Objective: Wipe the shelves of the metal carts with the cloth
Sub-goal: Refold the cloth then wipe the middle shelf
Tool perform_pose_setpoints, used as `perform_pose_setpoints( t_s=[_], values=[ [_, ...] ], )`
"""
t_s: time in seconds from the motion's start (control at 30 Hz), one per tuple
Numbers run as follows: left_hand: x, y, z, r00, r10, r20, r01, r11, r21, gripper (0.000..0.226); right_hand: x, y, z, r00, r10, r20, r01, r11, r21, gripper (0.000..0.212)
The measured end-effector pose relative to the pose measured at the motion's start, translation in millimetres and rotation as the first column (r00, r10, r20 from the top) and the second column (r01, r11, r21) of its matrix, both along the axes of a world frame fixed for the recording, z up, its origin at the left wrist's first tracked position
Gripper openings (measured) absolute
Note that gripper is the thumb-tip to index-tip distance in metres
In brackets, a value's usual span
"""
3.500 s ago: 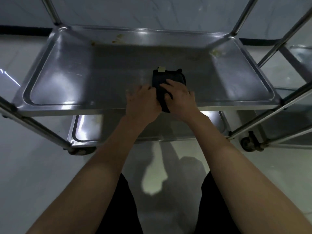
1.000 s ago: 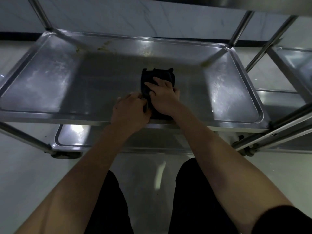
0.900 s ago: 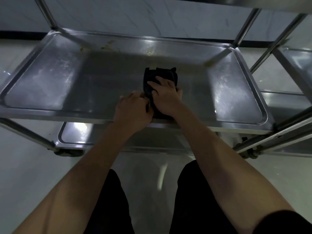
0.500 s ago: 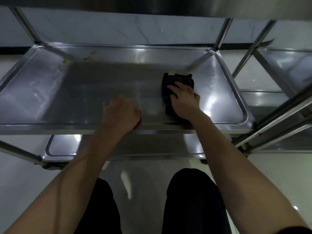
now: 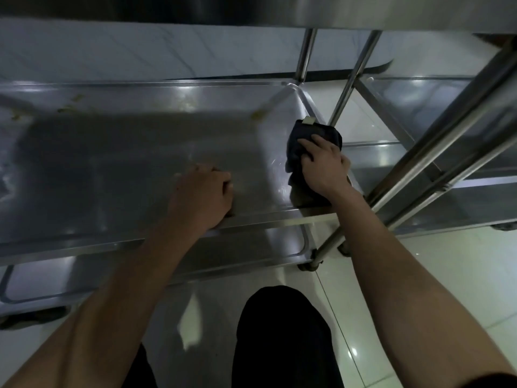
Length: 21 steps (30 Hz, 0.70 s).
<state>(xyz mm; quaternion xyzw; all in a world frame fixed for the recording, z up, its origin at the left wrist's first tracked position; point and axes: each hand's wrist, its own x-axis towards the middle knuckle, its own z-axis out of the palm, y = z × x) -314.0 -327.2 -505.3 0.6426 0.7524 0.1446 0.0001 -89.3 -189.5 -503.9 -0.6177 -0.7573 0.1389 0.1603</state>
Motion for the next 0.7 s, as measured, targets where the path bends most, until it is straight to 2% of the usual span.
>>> perform_pose_setpoints(
  t_s=[0.13,0.23,0.33,0.4,0.53,0.7],
  values=[
    [-5.7,-1.0,0.6,0.999,-0.042,0.025,0.042,0.999,0.019,0.028,-7.4,0.1,-1.3,1.0,0.024,0.017,-0.024,1.0,0.009,0.047],
    [-33.4,-2.3,12.7,0.988,-0.035,0.152,0.035,0.999,0.003,0.033,-16.3,0.6,-4.3,0.999,0.042,0.033,-0.043,0.999,0.031,0.047],
    [-78.1,-13.9,14.1,0.995,0.093,-0.02,-0.093,0.995,-0.018,0.034,-39.2,0.0,-8.3,0.996,0.079,0.051,-0.082,0.996,0.045,0.046],
    [-96.3,-24.6,10.2,0.985,0.16,-0.07,-0.163,0.985,-0.051,0.034,-61.4,-3.7,-11.0,0.991,0.116,0.071,-0.12,0.992,0.046,0.045],
    [-107.2,-26.3,-3.5,0.991,0.132,-0.014,-0.132,0.987,-0.092,0.041,-116.7,-17.5,-15.5,0.98,0.195,0.046,-0.198,0.978,0.063,0.045],
    [-118.5,-33.3,-9.3,0.992,0.114,0.05,-0.11,0.991,-0.078,0.054,-191.7,-34.6,-17.6,0.929,0.364,0.063,-0.362,0.931,-0.035,0.048]
  ],
)
